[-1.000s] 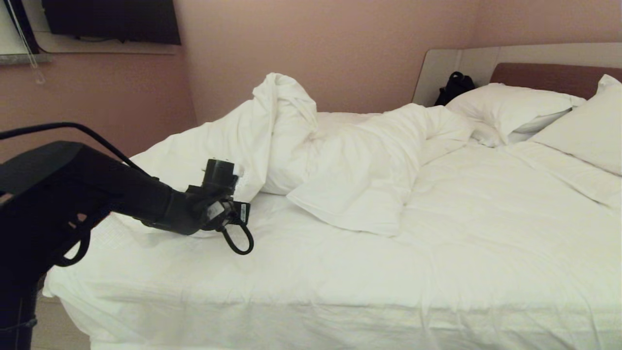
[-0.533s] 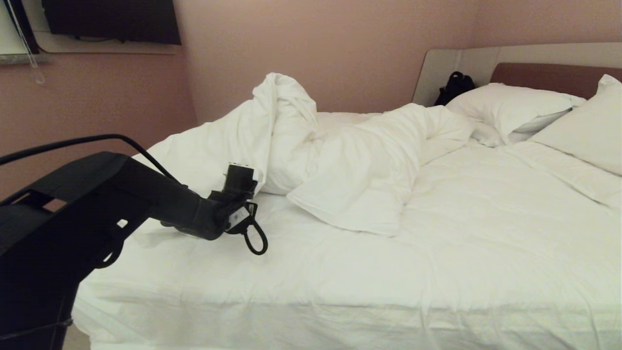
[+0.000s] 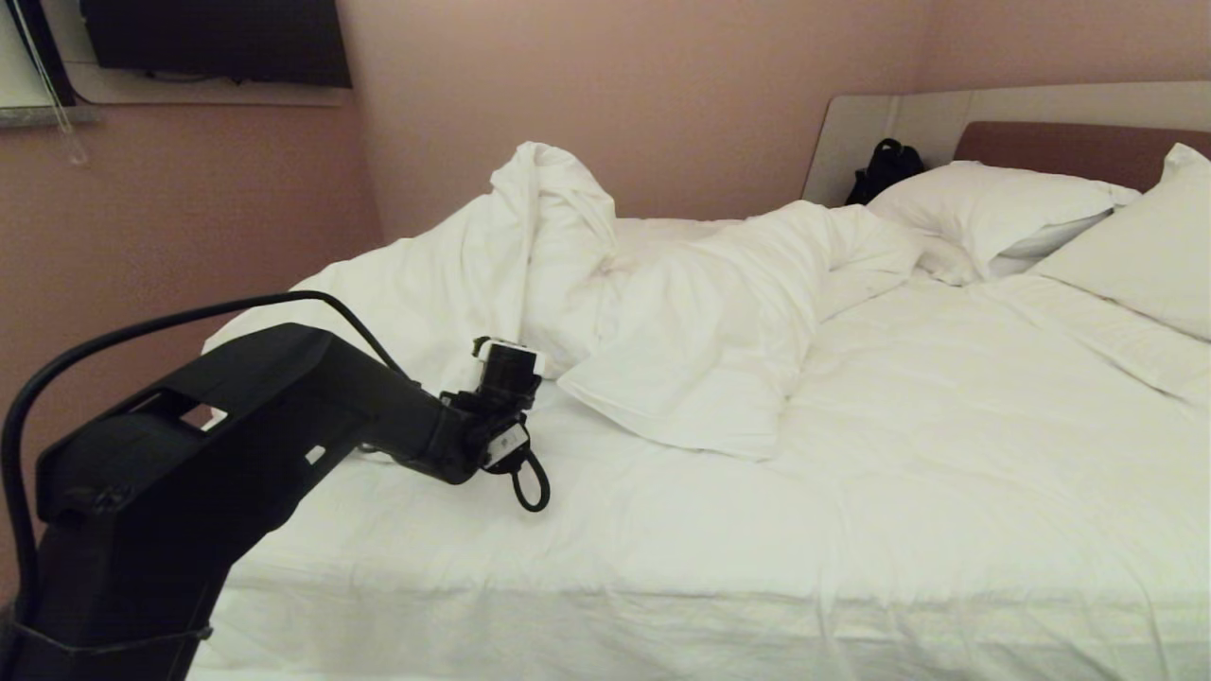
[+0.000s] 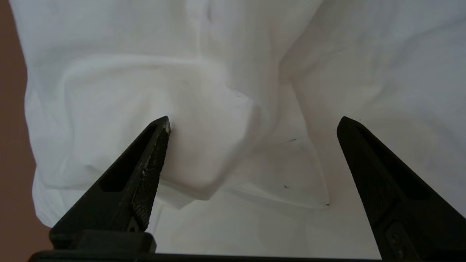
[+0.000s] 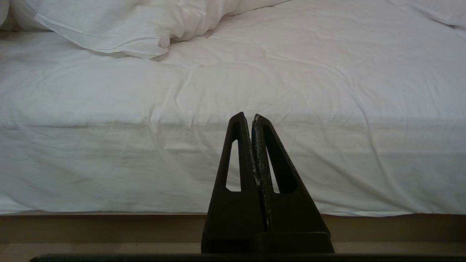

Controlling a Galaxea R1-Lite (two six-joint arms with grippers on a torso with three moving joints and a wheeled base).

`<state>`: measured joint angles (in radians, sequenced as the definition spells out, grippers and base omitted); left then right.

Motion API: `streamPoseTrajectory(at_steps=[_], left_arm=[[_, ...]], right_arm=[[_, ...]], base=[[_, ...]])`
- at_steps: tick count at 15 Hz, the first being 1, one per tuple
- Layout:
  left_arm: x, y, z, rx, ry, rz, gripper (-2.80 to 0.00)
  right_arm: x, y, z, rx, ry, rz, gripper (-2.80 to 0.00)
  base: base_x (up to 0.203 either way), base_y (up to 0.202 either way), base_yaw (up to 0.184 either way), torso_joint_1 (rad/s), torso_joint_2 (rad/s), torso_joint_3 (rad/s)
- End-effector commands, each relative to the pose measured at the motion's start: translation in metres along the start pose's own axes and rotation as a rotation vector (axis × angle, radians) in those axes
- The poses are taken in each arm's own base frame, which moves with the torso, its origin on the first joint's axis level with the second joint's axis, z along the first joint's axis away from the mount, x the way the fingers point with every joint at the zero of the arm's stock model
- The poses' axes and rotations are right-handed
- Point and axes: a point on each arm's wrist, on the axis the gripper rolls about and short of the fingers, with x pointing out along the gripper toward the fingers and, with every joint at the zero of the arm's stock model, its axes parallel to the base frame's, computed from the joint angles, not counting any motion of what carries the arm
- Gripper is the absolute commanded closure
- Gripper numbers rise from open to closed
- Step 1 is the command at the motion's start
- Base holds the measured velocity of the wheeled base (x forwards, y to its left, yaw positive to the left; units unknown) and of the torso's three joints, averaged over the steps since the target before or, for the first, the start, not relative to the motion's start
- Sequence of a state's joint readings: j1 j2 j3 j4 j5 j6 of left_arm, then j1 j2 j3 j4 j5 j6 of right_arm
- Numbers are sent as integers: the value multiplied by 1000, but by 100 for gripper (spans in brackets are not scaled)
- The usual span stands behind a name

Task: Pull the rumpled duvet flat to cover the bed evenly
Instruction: Hold the folded corner of the quilt

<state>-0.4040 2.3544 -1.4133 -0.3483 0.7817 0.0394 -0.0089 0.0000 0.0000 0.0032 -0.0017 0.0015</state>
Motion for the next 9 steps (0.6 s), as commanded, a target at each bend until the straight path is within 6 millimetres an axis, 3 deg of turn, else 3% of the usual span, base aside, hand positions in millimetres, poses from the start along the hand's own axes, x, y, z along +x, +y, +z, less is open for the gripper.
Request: streamPoseTrajectory(at_steps=[1, 9], left_arm=[[5, -5, -4, 7, 7, 4, -280], [19, -11, -2, -16, -1, 102, -280]], right_arm=[[0, 0, 0, 0, 0, 0, 0], [0, 0, 0, 0, 0, 0, 0]], base=[[0, 0, 0, 0, 0, 0], [0, 0, 0, 0, 0, 0]])
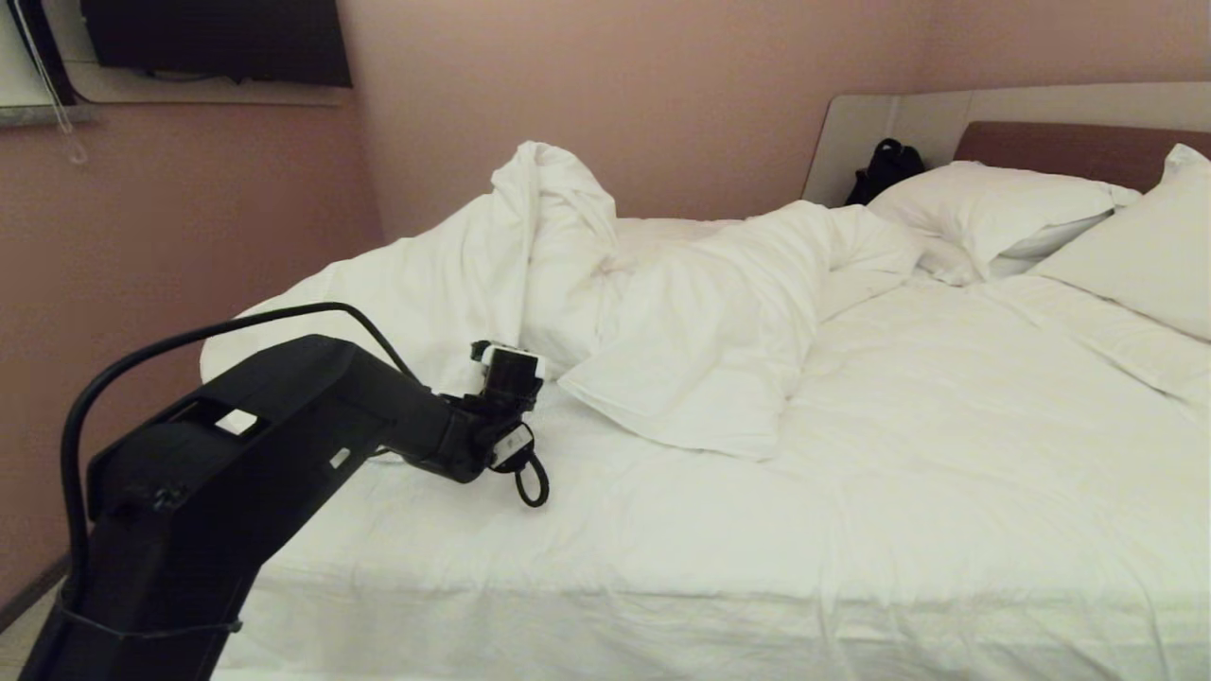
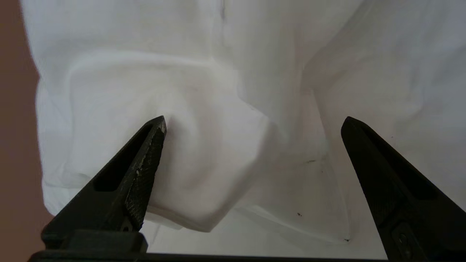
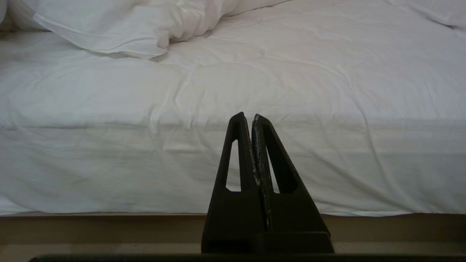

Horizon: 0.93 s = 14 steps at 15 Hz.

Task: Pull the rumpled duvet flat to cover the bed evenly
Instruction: Hold the folded corner of the quilt

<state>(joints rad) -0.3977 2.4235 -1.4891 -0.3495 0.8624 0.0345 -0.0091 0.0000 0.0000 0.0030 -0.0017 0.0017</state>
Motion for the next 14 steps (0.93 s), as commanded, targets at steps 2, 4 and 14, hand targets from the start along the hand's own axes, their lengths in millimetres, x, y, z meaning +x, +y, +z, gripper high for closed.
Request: streamPoseTrajectory(at_steps=[2, 4, 14], left_arm=[[5, 1, 1, -9, -1, 33, -280], [9, 3, 1, -13, 3, 43, -280], [30, 27, -2, -40, 34, 106, -280]], right_arm=[[0, 0, 0, 0, 0, 0, 0], [0, 0, 0, 0, 0, 0, 0], [0, 0, 0, 0, 0, 0, 0]], base=[[0, 0, 0, 0, 0, 0], [0, 0, 0, 0, 0, 0], [0, 0, 0, 0, 0, 0]])
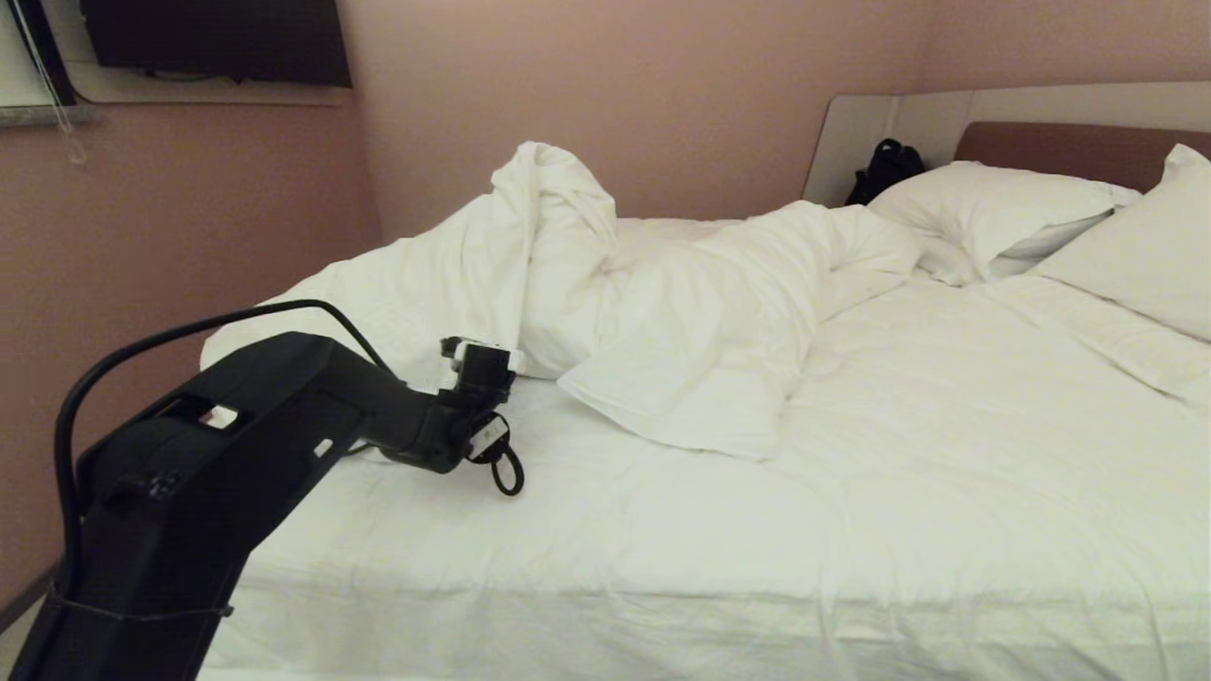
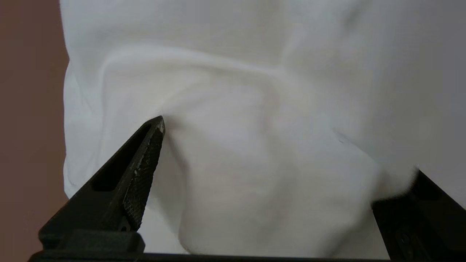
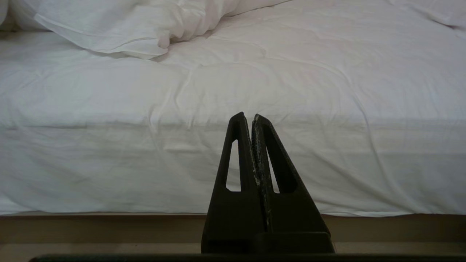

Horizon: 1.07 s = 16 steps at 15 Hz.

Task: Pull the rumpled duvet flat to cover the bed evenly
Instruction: Hold the folded corner of the quilt

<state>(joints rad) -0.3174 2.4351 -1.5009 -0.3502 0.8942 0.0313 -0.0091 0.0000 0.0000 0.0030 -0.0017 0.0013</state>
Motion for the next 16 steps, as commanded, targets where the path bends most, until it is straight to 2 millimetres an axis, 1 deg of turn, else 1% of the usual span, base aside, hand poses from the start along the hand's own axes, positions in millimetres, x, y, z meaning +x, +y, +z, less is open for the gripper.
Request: streamPoseTrajectory(at_steps=[1, 2, 5, 10, 13, 16], left_arm=[[2, 4, 2, -13, -1, 12, -248], [3, 5, 3, -19, -2, 14, 0], [3, 5, 2, -25, 0, 14, 0], [5, 11, 5, -52, -2, 21, 0], [9, 22, 5, -91, 10, 27, 0], [7, 41, 12, -138, 8, 27, 0]], right_arm=[[0, 0, 0, 0, 0, 0, 0], [0, 0, 0, 0, 0, 0, 0], [0, 0, 0, 0, 0, 0, 0], [0, 0, 0, 0, 0, 0, 0], [0, 0, 0, 0, 0, 0, 0], [0, 0, 0, 0, 0, 0, 0]], base=[[0, 0, 0, 0, 0, 0], [0, 0, 0, 0, 0, 0], [0, 0, 0, 0, 0, 0], [0, 0, 0, 0, 0, 0], [0, 0, 0, 0, 0, 0], [0, 0, 0, 0, 0, 0]])
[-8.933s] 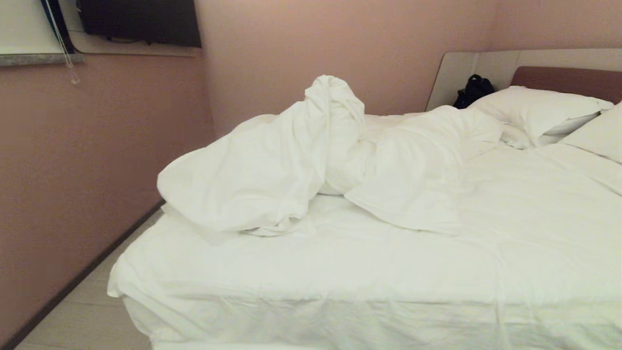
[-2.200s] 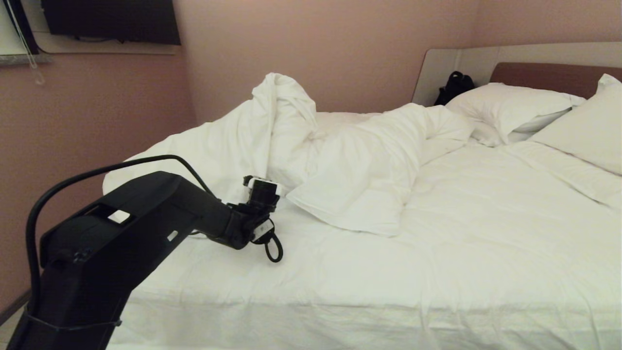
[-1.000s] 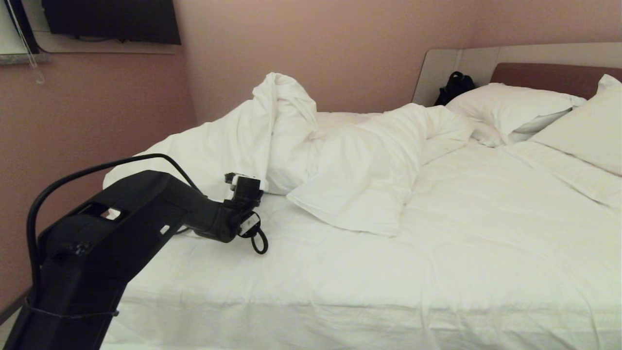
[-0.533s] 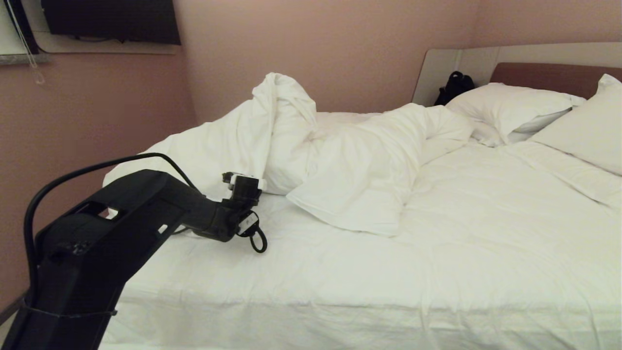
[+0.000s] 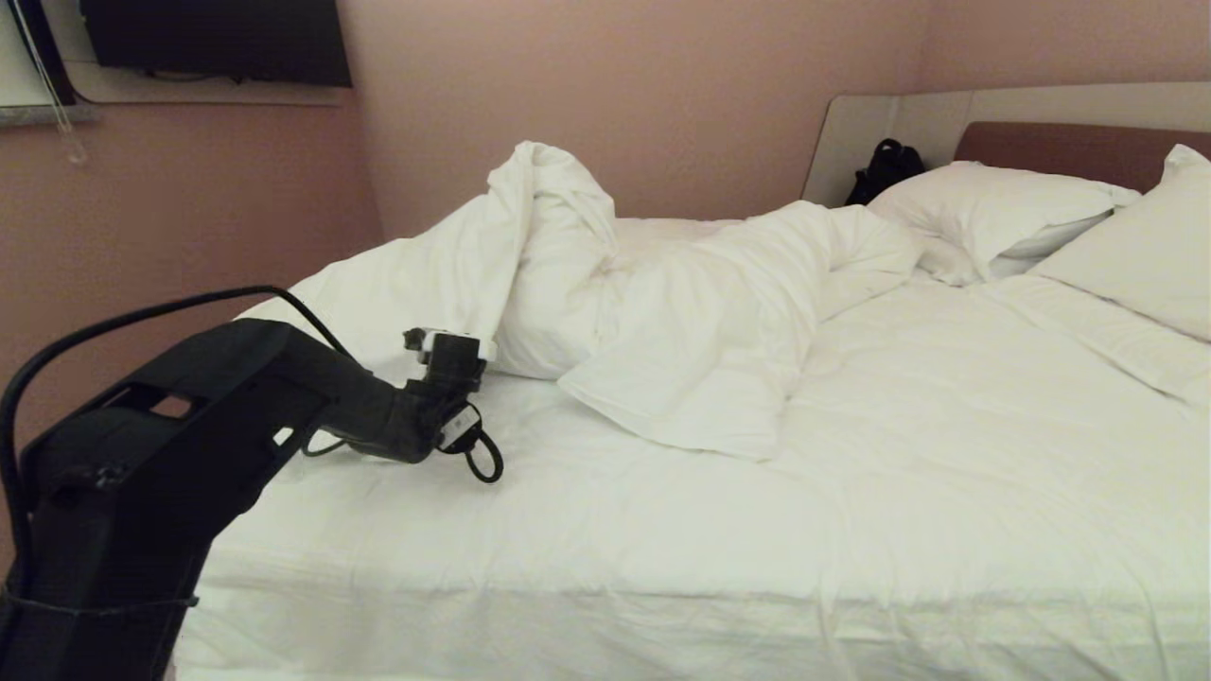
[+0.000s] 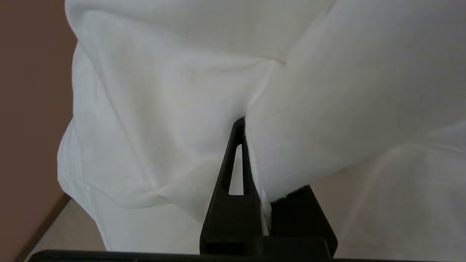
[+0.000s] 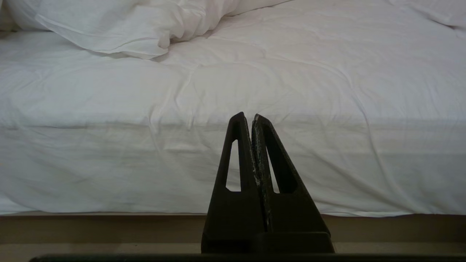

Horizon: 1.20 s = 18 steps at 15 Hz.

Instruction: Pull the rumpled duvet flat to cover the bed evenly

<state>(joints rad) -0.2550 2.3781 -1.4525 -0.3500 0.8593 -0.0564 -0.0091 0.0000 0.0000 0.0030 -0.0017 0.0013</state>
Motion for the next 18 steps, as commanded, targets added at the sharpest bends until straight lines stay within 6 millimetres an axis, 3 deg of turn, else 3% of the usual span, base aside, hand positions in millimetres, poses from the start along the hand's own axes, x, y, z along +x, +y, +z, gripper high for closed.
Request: streamPoseTrajectory(at_steps=[1, 5, 8, 11, 12, 16, 18], left_arm=[[-9, 15, 14, -36, -18, -5, 0], [-41, 50, 36, -72, -45, -56, 0], [-80, 92, 55, -124, -95, -110, 0], [-108, 136, 58, -161, -121, -131, 0], [-111, 152, 53, -166, -111, -115, 0], [-88, 209, 32, -212, -43, 15, 0], [-86, 249, 31, -276, -50, 44, 0]], right_arm=[[0, 0, 0, 0, 0, 0, 0], [0, 0, 0, 0, 0, 0, 0], [0, 0, 0, 0, 0, 0, 0], [0, 0, 0, 0, 0, 0, 0], [0, 0, 0, 0, 0, 0, 0], [0, 0, 0, 0, 0, 0, 0], [0, 0, 0, 0, 0, 0, 0]], base=[[0, 0, 0, 0, 0, 0], [0, 0, 0, 0, 0, 0], [0, 0, 0, 0, 0, 0], [0, 0, 0, 0, 0, 0], [0, 0, 0, 0, 0, 0], [0, 0, 0, 0, 0, 0], [0, 0, 0, 0, 0, 0]])
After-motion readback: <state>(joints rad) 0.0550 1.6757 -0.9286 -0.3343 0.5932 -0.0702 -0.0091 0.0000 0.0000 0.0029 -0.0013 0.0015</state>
